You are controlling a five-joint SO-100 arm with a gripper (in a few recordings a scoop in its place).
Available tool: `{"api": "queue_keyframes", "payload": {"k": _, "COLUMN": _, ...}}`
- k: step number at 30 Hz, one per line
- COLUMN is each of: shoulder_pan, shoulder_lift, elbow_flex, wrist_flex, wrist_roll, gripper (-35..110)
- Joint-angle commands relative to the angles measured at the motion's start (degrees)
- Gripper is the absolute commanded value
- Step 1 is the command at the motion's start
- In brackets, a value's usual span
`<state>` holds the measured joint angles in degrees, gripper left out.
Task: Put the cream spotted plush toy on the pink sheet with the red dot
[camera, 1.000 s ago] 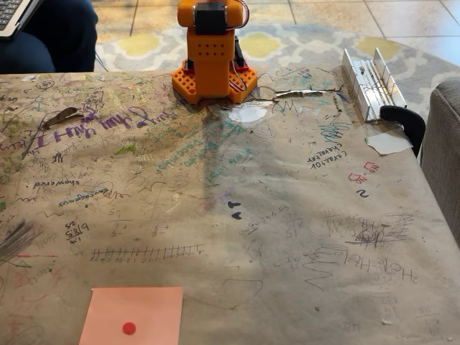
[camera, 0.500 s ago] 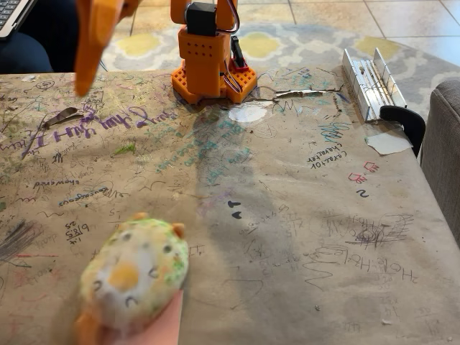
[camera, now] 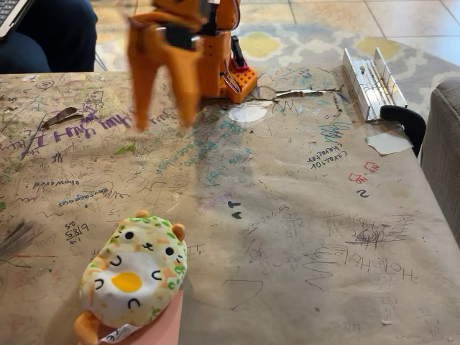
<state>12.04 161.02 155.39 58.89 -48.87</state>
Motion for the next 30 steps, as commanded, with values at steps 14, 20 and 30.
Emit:
{"api": "queue_keyframes", "payload": {"k": 14, "shoulder_pan": -5.7, "shoulder_lift": 32.3, "elbow_flex": 21.9, "wrist_flex": 6.0, "wrist_roll": 24.3, "gripper": 40}}
{"api": "queue_keyframes", "payload": {"k": 20, "shoulder_pan": -5.7, "shoulder_lift": 32.3, "elbow_flex": 21.0, "wrist_flex": 9.7, "wrist_roll": 24.8, "gripper": 38}}
{"api": "queue_keyframes", "payload": {"k": 30, "shoulder_pan": -16.1, "shoulder_lift": 32.3, "elbow_flex": 25.8, "wrist_flex": 11.5, "wrist_roll": -7.2, "gripper": 31}}
